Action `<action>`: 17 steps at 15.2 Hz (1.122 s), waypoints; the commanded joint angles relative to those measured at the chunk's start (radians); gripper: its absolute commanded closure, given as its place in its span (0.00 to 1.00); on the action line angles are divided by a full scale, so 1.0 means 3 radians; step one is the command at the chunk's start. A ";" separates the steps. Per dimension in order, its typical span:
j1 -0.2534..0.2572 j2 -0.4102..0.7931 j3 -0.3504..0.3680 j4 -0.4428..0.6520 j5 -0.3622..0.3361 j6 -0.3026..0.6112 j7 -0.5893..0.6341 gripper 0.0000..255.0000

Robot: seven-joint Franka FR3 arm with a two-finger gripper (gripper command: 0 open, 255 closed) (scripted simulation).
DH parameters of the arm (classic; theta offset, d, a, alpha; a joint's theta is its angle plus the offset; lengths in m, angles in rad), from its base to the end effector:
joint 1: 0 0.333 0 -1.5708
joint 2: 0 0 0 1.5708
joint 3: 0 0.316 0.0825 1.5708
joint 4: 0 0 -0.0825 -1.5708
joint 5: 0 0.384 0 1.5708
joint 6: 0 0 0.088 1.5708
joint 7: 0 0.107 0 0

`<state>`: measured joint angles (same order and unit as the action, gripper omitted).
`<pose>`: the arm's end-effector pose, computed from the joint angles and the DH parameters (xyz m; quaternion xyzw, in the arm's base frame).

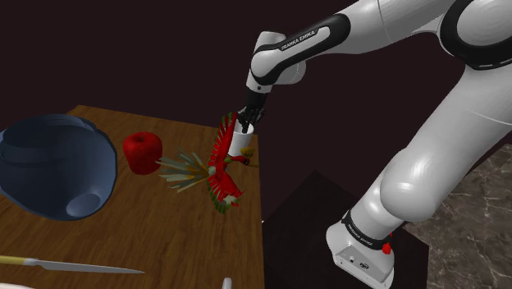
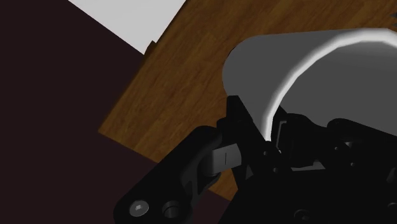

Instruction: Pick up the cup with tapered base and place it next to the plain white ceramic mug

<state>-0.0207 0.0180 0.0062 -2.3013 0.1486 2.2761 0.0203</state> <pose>0.5092 -0.0038 0.3361 -0.9960 0.0667 0.0217 0.0555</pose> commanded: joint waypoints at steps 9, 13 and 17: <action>-0.0005 -0.0229 -0.0005 0.0173 -0.0042 -0.0399 0.0058 1.00; -0.0008 -0.0313 -0.0007 0.0268 -0.0056 -0.0576 0.0082 1.00; -0.0011 -0.0385 -0.0009 0.0374 -0.0069 -0.0754 0.0104 1.00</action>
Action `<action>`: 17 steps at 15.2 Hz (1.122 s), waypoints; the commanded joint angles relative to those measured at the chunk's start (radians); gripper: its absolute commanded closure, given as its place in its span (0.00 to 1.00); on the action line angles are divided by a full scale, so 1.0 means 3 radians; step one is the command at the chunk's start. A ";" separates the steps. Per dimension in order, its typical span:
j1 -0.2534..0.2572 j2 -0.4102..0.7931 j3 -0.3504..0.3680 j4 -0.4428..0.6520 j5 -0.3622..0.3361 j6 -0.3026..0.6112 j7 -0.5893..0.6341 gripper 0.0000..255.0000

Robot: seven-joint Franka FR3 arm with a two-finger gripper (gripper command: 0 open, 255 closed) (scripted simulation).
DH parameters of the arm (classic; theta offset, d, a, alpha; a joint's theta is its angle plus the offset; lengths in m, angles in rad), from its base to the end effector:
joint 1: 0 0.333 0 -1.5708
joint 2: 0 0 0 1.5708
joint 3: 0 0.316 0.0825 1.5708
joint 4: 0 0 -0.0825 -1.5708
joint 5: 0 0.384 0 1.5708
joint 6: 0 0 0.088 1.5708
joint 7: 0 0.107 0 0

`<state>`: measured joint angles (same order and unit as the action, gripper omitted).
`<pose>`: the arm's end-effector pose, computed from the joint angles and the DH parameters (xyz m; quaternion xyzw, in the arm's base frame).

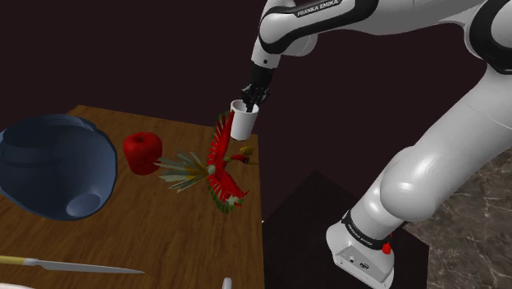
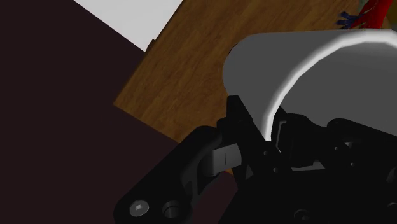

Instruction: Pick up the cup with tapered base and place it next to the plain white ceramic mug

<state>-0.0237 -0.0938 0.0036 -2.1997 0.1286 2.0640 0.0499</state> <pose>0.5086 -0.0035 0.4203 -0.9960 0.0665 0.0217 0.0555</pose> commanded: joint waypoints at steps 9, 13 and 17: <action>-0.0005 -0.0133 -0.0005 0.0316 -0.0026 -0.0446 0.0050 1.00; -0.0007 -0.0168 -0.0007 0.0458 -0.0033 -0.0623 0.0069 1.00; -0.0009 -0.0191 -0.0009 0.0613 -0.0040 -0.0799 0.0087 1.00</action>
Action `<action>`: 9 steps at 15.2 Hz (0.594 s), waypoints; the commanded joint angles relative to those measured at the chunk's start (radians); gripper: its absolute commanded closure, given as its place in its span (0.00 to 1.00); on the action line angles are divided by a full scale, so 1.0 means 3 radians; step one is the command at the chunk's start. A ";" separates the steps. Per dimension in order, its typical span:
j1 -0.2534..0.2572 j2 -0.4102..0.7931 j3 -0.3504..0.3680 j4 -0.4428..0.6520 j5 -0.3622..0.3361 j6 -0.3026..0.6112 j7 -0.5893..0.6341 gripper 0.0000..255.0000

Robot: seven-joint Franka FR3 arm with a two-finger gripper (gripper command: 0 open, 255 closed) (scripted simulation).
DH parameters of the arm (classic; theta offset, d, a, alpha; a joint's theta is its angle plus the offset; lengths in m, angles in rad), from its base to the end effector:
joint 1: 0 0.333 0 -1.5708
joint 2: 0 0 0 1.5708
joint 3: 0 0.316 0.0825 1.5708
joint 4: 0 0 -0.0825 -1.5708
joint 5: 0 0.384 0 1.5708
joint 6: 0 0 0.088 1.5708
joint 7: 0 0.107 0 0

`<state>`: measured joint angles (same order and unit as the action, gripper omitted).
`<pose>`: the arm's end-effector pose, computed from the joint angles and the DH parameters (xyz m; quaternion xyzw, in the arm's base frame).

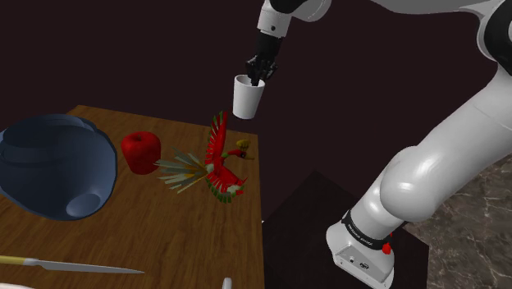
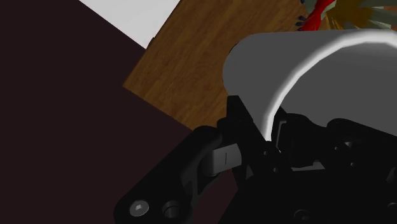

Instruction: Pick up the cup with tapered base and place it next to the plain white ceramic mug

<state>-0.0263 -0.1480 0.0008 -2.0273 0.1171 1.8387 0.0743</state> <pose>0.5097 -0.0036 0.5098 -0.9960 0.0664 0.0216 0.0555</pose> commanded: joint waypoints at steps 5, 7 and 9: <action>0.0030 -0.0092 0.0038 0.0101 0.0004 -0.0184 0.0088 1.00; 0.0091 -0.0224 0.0122 -0.0040 0.0030 -0.0160 0.0223 1.00; 0.0154 -0.0347 0.0210 -0.0166 0.0062 -0.0139 0.0360 1.00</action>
<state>0.0109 -0.2348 0.0513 -2.0661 0.1314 1.8002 0.1610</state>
